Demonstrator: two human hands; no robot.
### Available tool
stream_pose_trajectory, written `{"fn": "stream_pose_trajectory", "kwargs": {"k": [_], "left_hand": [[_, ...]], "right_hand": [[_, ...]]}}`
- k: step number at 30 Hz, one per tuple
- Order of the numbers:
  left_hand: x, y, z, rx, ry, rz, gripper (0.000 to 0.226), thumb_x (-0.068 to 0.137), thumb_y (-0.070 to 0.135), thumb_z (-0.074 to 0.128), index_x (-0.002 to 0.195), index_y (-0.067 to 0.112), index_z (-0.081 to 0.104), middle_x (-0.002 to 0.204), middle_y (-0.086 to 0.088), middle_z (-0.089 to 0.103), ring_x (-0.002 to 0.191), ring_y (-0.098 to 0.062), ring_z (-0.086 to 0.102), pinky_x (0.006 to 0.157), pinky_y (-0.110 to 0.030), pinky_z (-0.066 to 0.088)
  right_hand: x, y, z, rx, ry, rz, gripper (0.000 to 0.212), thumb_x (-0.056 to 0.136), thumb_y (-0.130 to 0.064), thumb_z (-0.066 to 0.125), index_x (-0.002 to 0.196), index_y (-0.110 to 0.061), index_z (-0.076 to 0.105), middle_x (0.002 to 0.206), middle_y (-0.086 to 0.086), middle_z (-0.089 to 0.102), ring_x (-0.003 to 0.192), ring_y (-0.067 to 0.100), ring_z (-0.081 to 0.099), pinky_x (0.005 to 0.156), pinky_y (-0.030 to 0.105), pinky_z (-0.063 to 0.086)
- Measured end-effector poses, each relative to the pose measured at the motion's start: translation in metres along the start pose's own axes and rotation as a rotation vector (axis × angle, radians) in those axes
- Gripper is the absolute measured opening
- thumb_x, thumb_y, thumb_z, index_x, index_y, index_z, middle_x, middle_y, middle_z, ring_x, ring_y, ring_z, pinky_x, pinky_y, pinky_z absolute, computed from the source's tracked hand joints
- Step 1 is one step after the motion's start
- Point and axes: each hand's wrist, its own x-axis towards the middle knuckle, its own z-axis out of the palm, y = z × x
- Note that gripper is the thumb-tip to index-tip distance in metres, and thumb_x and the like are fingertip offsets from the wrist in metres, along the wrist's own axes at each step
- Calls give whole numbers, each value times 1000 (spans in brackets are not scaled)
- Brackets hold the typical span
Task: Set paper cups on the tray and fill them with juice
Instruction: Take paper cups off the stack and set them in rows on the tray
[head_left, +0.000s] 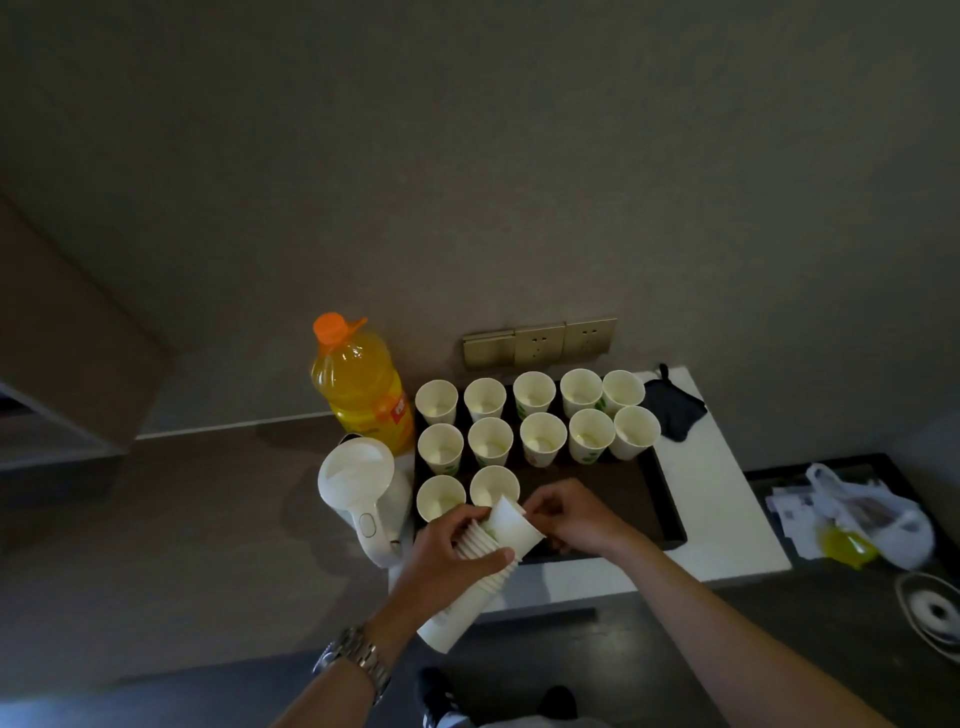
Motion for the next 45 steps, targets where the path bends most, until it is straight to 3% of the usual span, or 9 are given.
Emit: {"fn": "stream_pose_trajectory", "kwargs": {"k": [4,9,12,18,29,35,38,41,45], "left_hand": [[2,8,5,-11,-13,30,52,76,42,87,119,41,59,113,21,66,104,11,59,79,-7,49],[3,2,9,-59,13,1,58,73,49,87,121,46,54,117,21,66,108,5,60,87,-19,54],[3,1,10,-70,19,-17,58,74,49,87,121,43,55,115,23,69,109,6,62,87,-17,52],[1,2,12,-90,16,-27,53,75,40,89,119,36,58,115,19,71,110,5,63,88,-16,54],[-3,2,3,-136,38,-30,56,68,52,87,115,39,60,113,20,71,106,0,66,88,-21,55],[-5,1,5,-126,33,-28,64,65,62,84,119,40,57,115,23,69,108,1,64,92,-26,56],[-3,4,6,-130,34,-45,74,62,65,84,122,41,49,115,24,69,108,1,64,90,-26,57],[0,14,7,-133,26,-70,78,62,59,89,121,36,44,113,21,71,108,-3,65,89,-23,56],[6,28,9,-88,29,-40,64,67,46,93,109,31,46,113,16,70,104,-2,66,84,-19,57]], "right_hand": [[-7,1,-21,95,103,53,9,97,-15,63,100,-11,71,89,7,69,60,14,60,51,24,51],[-5,21,-59,207,335,123,4,97,-15,61,98,-13,65,81,10,68,52,14,59,47,26,49],[-1,34,-64,152,391,136,4,97,-12,59,93,-12,61,72,16,67,44,13,58,45,28,48],[14,40,-40,170,435,143,5,96,-13,61,92,-10,60,66,15,70,47,21,63,47,31,53],[36,35,-12,181,480,249,3,95,-11,59,97,-9,57,72,17,71,47,19,65,50,34,60],[28,35,-10,175,505,249,21,94,-30,65,95,-11,55,74,14,70,51,21,64,54,39,60],[19,27,-12,-60,566,168,25,94,-44,61,92,-19,56,83,1,67,74,21,65,68,38,54],[9,10,-11,-117,437,55,24,94,-42,62,88,-19,63,78,-5,66,73,14,63,69,35,51],[-10,-10,-6,-49,-31,65,32,94,-49,63,87,-18,69,71,0,71,57,13,66,52,25,51]]}}
